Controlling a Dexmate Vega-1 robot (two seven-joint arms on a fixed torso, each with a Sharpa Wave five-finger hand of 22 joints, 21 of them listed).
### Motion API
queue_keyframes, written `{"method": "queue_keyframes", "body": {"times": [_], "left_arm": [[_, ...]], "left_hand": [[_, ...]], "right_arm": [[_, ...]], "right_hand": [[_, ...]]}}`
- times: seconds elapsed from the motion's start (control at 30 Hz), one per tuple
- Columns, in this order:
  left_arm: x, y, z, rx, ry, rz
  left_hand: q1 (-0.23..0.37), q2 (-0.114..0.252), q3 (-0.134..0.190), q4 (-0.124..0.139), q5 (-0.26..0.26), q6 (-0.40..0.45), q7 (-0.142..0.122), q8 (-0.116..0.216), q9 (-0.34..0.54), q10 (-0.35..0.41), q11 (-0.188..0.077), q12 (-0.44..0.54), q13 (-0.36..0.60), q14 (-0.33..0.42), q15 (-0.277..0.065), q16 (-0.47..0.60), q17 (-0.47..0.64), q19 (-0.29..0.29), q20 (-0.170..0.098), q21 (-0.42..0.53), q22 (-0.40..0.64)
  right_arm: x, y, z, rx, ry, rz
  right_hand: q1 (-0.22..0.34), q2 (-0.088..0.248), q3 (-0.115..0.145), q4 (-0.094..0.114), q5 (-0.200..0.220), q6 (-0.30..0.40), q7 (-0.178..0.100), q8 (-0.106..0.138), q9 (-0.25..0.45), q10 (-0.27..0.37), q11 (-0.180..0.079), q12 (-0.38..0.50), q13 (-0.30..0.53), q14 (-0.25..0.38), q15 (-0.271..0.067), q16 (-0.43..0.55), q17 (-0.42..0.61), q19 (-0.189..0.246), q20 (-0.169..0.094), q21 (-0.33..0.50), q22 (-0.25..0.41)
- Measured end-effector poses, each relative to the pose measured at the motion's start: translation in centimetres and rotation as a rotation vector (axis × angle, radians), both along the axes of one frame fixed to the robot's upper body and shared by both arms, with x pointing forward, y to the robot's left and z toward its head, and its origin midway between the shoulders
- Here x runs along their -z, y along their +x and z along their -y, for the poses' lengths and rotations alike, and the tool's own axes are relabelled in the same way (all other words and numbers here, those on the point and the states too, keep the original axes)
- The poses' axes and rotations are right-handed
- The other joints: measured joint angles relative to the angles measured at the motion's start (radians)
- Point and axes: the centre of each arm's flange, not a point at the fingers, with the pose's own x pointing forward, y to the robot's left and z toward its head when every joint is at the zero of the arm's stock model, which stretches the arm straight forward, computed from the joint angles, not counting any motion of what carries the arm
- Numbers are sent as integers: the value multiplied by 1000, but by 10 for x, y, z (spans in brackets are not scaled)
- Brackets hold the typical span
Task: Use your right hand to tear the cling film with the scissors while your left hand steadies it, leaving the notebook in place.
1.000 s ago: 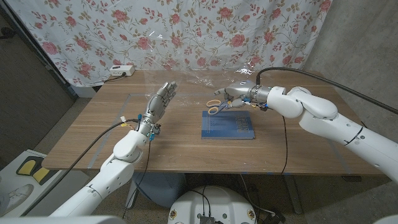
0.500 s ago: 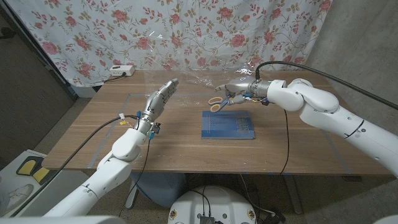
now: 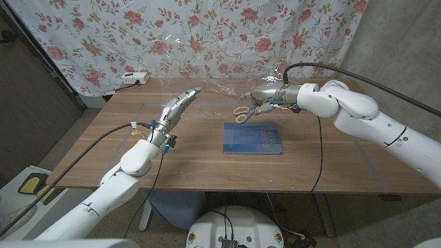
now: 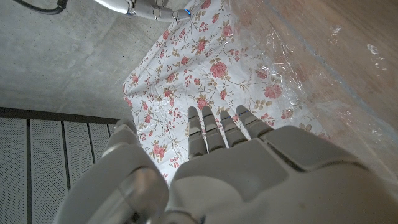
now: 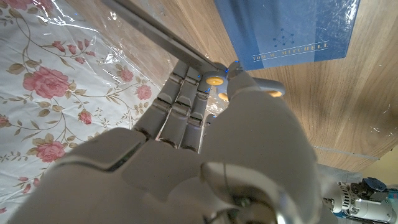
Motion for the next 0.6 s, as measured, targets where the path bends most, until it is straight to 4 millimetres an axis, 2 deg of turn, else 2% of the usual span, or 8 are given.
{"method": "queue_keyframes", "body": {"times": [0.27, 0.33, 0.43, 0.5, 0.6], "left_arm": [[-4, -2, 1, -28, 58, 3], [-6, -3, 1, -31, 71, 6], [-10, -3, 1, -37, 97, 10], [-10, -2, 2, -41, 108, 8], [-15, -3, 4, -43, 133, 18]], "left_hand": [[12, 4, 8, 0, 0, 36, 5, 0, 0, -55, 19, -21, 5, -54, 15, -7, 0, -20, 2, 0, 0], [37, 18, 24, -4, 0, 42, 11, 0, 0, -69, 21, -22, 5, -69, 14, -7, 0, -25, 7, 0, 0], [76, 41, 49, -11, 5, 56, 12, 0, 0, -82, 10, -26, 3, -93, 13, -7, 0, -32, 0, 0, 0], [99, 49, 60, -16, 11, 71, 8, 0, 0, -91, 12, -26, 2, -105, 9, -7, 0, -37, 5, 0, 0], [128, 44, 69, -22, 12, 95, 9, 0, 0, -106, 8, -30, 2, -124, 12, -7, 0, -42, 2, 0, 0]], "right_arm": [[-7, -9, 0, -3, -16, 4], [-8, -11, 0, -4, -21, 2], [-10, -15, -1, -8, -31, 4], [-12, -17, -2, -10, -33, 10], [-13, -19, -3, -11, -46, 8]], "right_hand": [[0, 0, -3, -3, -1, 0, 0, 4, 0, 3, 3, 0, 3, 0, 0, 0, 0, 0, 0, 0, 0], [0, 0, -6, -5, -1, 0, 0, 4, -3, 3, 3, 0, 3, 0, 0, 0, 0, 0, 0, 5, 0], [0, 0, -6, -5, -1, 0, 0, 5, -5, 3, 3, 0, 3, 0, 0, 0, 0, 0, 0, 7, 0], [0, 0, -6, -5, -1, 0, 0, 7, -5, 3, 3, 0, 3, 0, 0, 0, 2, 0, 0, 7, 0], [0, 0, -6, -5, -1, 0, 0, 7, -5, 3, 3, 0, 3, 0, 0, -4, 5, 0, 0, 7, -2]]}}
